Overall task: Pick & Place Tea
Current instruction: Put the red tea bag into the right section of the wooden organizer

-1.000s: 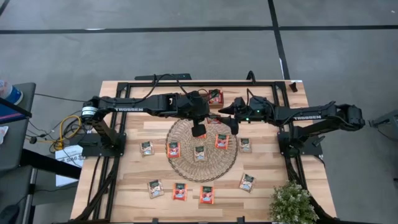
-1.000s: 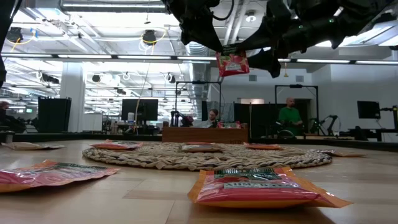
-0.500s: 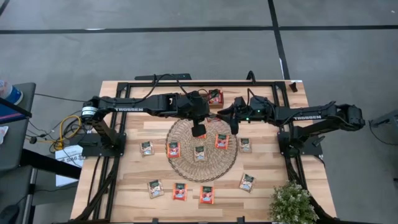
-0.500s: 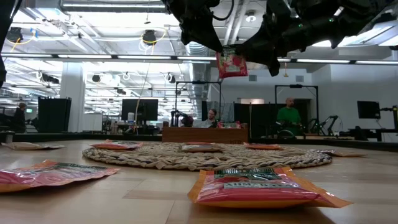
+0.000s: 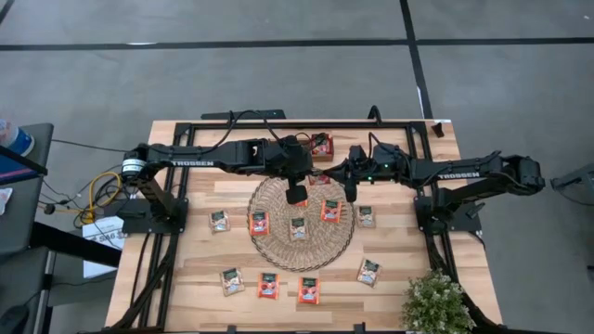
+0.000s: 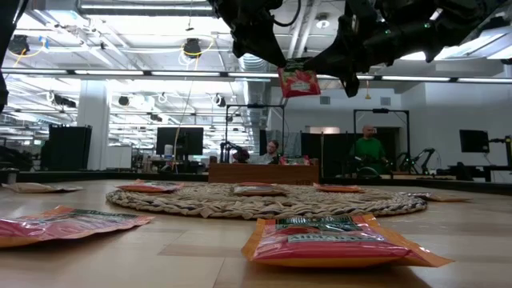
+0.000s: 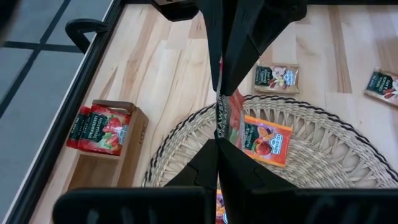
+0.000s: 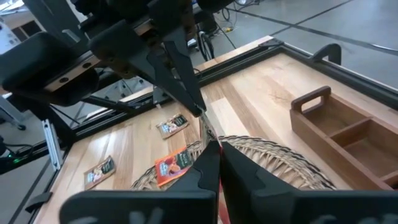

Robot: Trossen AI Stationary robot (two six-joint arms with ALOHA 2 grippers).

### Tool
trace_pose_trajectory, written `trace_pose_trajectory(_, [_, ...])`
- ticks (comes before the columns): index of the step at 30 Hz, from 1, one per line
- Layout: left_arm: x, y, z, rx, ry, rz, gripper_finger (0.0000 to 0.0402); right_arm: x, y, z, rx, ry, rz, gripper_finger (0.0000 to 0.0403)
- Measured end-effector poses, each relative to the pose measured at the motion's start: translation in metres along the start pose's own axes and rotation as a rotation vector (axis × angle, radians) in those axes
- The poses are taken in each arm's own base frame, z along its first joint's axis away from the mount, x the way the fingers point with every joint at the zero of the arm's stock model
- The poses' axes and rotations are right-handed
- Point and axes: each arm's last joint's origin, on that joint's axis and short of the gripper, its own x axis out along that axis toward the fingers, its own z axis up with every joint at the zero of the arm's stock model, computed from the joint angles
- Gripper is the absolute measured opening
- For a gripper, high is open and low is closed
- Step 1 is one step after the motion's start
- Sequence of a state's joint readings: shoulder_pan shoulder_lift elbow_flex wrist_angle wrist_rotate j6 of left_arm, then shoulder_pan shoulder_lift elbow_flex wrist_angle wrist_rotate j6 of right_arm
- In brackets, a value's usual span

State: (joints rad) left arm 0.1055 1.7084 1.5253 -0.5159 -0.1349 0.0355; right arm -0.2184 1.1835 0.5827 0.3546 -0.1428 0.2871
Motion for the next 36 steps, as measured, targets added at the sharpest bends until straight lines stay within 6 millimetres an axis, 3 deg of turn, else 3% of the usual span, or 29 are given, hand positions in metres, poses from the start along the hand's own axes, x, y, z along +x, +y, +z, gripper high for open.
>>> trace_pose_trajectory(13, [0.0,0.002,0.0,-0.022,-0.001,0.081,0.0009,0.0,0.0,0.0,0.001,0.0,-0.004,0.0])
trace_pose_trajectory(28, [-0.001,0.003,0.0,-0.04,0.005,0.126,0.0156,0.0,-0.001,0.0,0.003,-0.012,-0.047,0.0])
trace_pose_trajectory(36, [-0.005,0.004,-0.025,-0.019,0.259,0.175,0.0175,-0.003,-0.019,0.005,0.019,-0.045,-0.153,0.0])
